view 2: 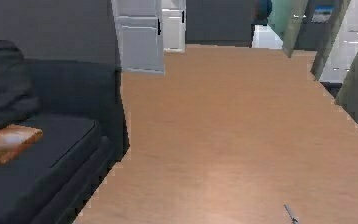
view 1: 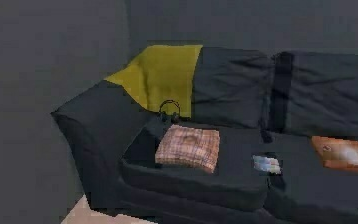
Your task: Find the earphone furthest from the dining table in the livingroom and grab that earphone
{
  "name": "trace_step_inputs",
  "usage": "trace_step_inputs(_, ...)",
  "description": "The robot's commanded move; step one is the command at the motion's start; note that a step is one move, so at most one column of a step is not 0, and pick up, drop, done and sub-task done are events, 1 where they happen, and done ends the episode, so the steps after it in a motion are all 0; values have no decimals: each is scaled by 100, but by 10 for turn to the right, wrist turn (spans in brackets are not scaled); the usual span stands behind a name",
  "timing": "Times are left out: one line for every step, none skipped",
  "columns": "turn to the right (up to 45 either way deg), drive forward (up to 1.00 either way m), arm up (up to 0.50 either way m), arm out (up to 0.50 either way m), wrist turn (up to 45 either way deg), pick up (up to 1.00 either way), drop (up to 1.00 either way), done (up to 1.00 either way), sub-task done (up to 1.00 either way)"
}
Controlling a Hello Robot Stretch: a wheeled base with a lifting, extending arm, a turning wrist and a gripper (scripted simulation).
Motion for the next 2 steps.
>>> trace_step_inputs(0,65,0,0,0,0,0,0,0)
trace_step_inputs(-450,0,0,0,0,0,0,0,0)
